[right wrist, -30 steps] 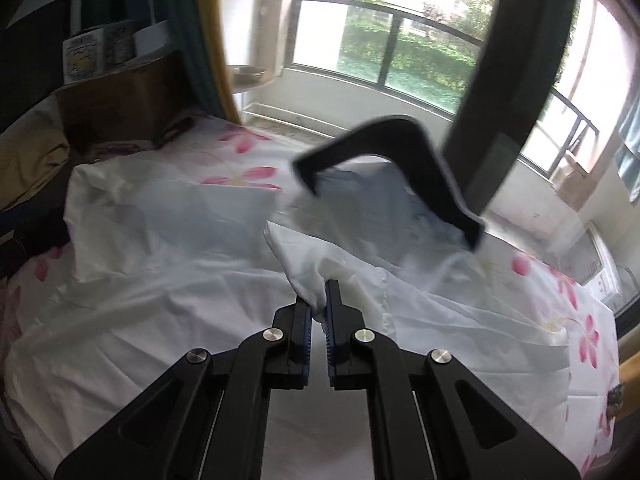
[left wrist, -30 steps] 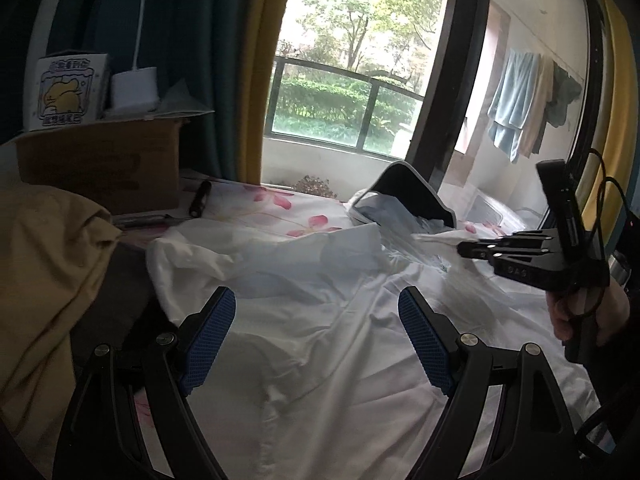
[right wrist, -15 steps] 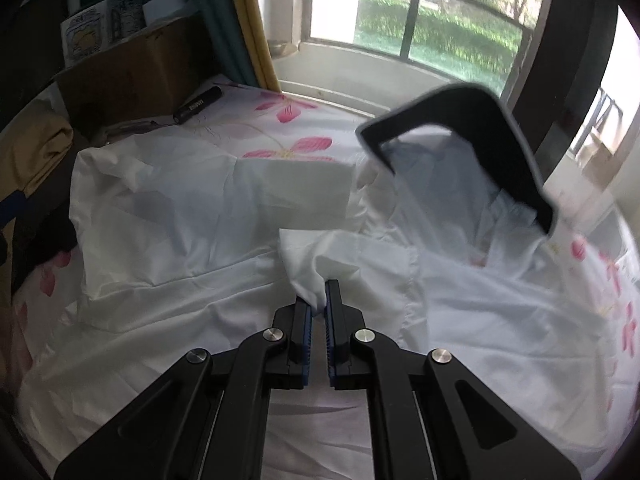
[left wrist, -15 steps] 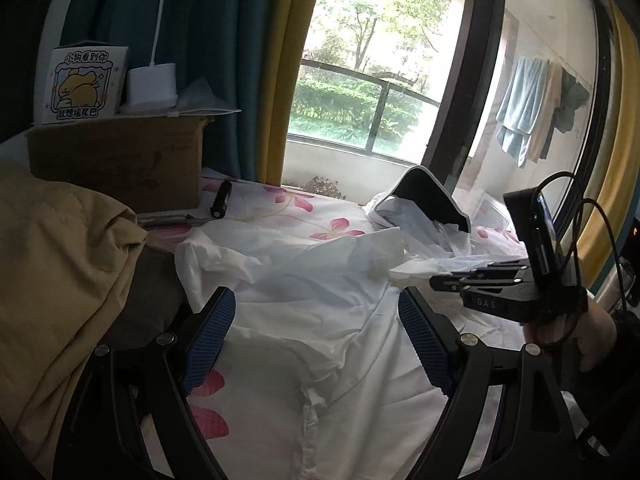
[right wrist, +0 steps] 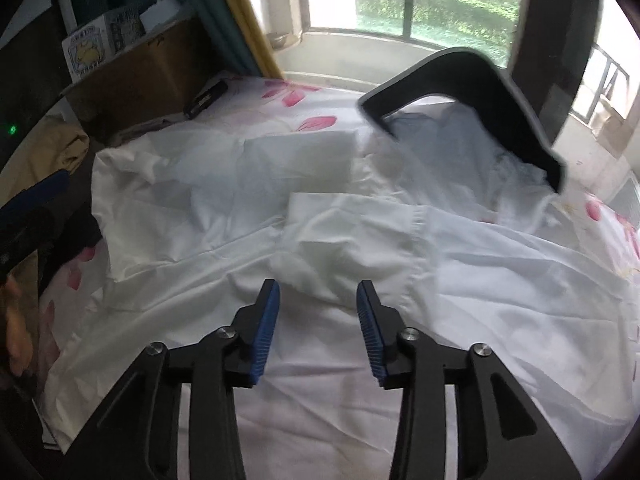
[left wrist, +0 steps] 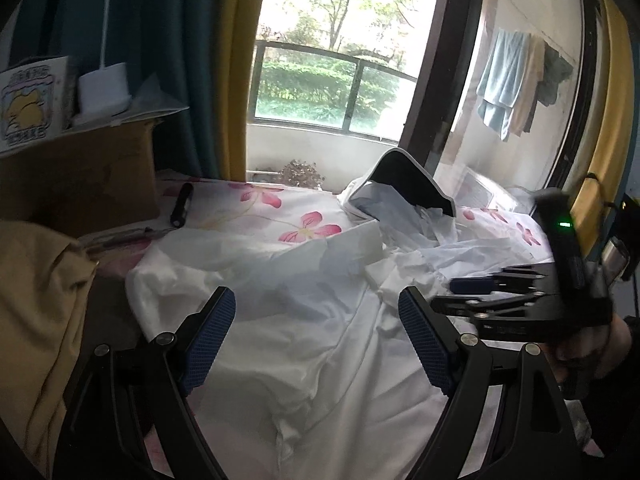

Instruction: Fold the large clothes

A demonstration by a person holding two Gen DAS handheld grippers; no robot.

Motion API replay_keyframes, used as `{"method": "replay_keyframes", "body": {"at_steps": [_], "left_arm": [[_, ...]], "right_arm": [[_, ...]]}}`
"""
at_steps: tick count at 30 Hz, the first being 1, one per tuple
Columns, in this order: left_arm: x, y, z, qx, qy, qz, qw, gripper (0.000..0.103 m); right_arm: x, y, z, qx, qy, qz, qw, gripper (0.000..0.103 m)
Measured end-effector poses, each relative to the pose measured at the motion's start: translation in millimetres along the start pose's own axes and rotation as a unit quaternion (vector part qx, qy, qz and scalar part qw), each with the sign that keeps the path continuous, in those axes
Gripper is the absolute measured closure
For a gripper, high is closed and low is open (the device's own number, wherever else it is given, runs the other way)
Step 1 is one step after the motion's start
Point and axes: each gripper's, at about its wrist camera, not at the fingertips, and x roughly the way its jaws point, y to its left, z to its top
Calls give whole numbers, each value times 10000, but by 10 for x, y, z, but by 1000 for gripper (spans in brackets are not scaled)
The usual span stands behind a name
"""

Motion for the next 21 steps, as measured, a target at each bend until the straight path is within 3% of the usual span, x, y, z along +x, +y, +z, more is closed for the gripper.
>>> {"method": "replay_keyframes", "body": {"at_steps": [7,18,21], "left_arm": [[380,-125,278,477,363,-129,9981,17],[1303,-268,435,1321,1242,1,9834,17],[1498,-285,389,1429,1445,-64,9791,29]], "right_arm": [[-356,-478,-202,588,-299,-342,9972,52],[-677,-1200,-702,1630,-431,-692,9833,51],[-690,-1341,-837,1876,-388,-728,9788,51]]}}
